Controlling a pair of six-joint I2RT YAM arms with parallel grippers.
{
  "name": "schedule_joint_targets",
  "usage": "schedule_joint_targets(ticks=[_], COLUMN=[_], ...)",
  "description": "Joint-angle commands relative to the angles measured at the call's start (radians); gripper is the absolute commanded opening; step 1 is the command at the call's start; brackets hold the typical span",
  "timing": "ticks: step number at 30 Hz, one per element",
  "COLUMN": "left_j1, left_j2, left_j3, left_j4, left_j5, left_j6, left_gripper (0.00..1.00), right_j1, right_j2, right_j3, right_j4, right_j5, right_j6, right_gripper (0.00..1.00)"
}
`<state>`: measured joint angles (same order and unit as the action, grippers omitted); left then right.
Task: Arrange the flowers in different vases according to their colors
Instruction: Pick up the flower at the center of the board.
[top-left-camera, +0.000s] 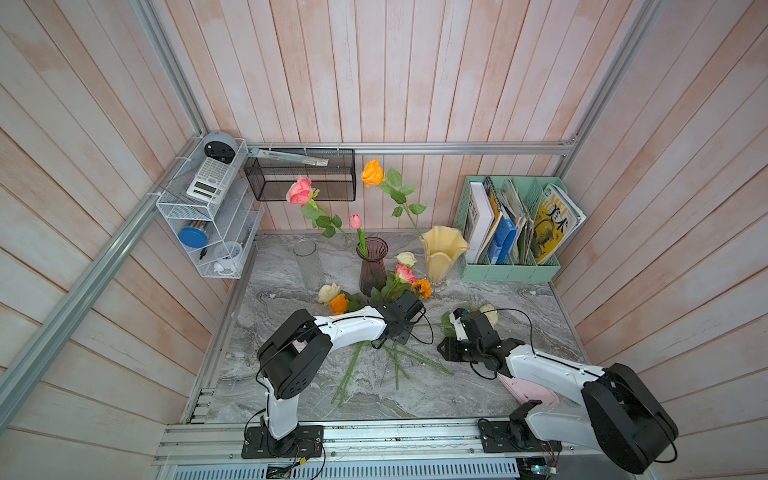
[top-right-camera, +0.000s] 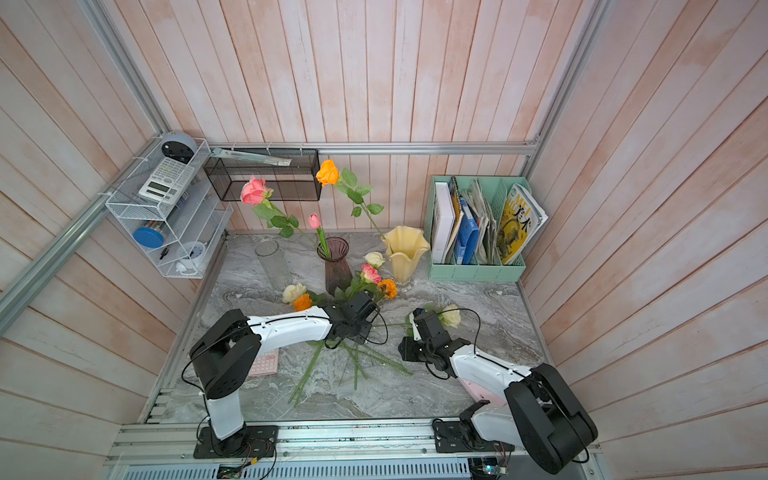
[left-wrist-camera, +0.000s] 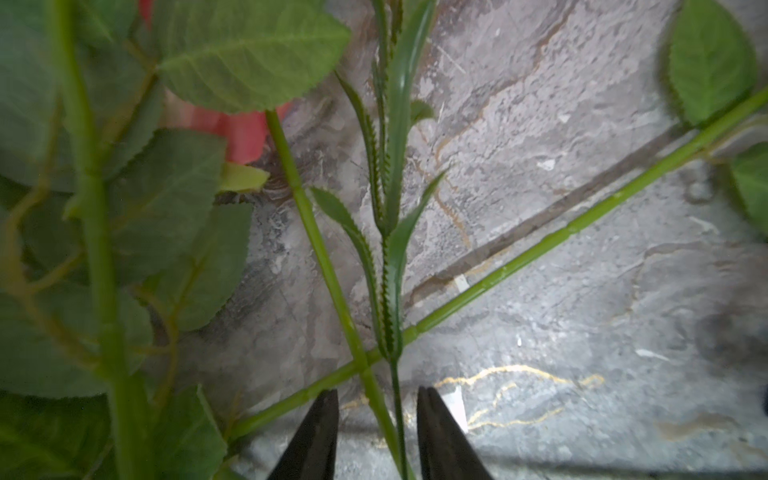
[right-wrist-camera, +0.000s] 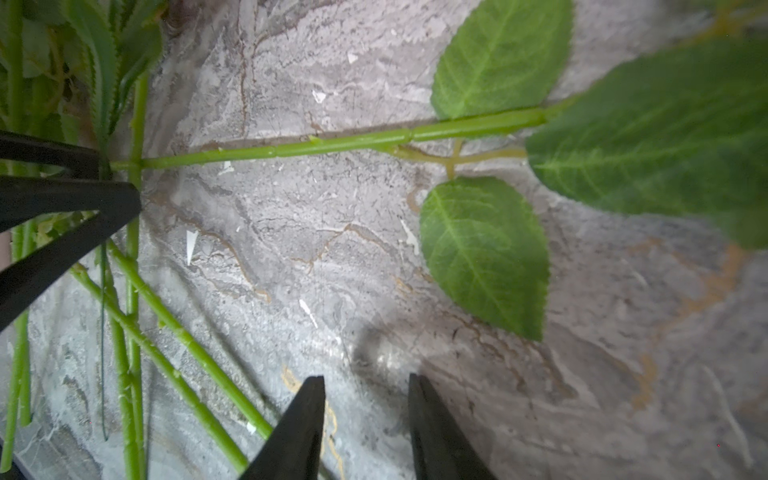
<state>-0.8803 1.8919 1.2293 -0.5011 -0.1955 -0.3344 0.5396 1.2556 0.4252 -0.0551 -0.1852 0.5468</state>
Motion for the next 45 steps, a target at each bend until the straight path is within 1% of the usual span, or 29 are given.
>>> schedule_joint_targets(ticks=[1, 5, 13, 17, 29, 32, 36, 39, 42, 45], left_j1=[-0.005, -0.005, -0.004, -0.005, -0.012, -0.016, -0.020, -0.028, -0.046, -0.048], left_j2=[0.020, 0.034, 0.005, 0.010, -0.121, -0.178, -0.280, -0.385, -0.531, -0.667], left_j3=[0.034, 0.044, 0.039, 0.039, 0.038, 0.019, -0.012, -0.029, -0.065, -0.074], left_j4=[0.004, 0.000, -0.002, -0.003, -0.040, -0.055, -0.095, -0.148, -0.138, -0.099], left_j5=[-0.024, -0.032, -0.033, -0.026, -0.039, -0.036, -0.033, -0.025, 0.046, 0.145], left_j6=[-0.002, 0.001, 0.005, 0.003, 0.008, 0.005, 0.003, -0.005, 0.012, 0.021], left_gripper=[0.34, 0.28, 0.21, 0.15, 0.03, 0.00, 0.00, 0.00, 0.00, 0.00], right_j1=[-0.004, -0.004, -0.005, -0.004, -0.004, -0.004, -0.004, -0.004, -0.003, -0.004], right_j2=[0.006, 0.002, -0.003, 0.001, 0.011, 0.010, 0.013, 0.019, 0.027, 0.039], right_j3=[-0.008, -0.009, -0.011, -0.007, -0.002, -0.002, -0.001, 0.003, 0.004, 0.010], right_j4=[0.003, -0.001, 0.000, 0.001, 0.005, 0.007, 0.007, 0.005, 0.007, 0.008], right_j5=[-0.008, -0.007, -0.003, -0.004, 0.000, 0.001, 0.002, 0.003, 0.005, 0.004], right_j6=[0.001, -0.001, -0.004, -0.003, -0.004, -0.004, -0.004, -0.005, -0.008, -0.012], right_gripper=[0.40, 0.40, 0.40, 0.40, 0.40, 0.40, 0.40, 0.40, 0.40, 0.40])
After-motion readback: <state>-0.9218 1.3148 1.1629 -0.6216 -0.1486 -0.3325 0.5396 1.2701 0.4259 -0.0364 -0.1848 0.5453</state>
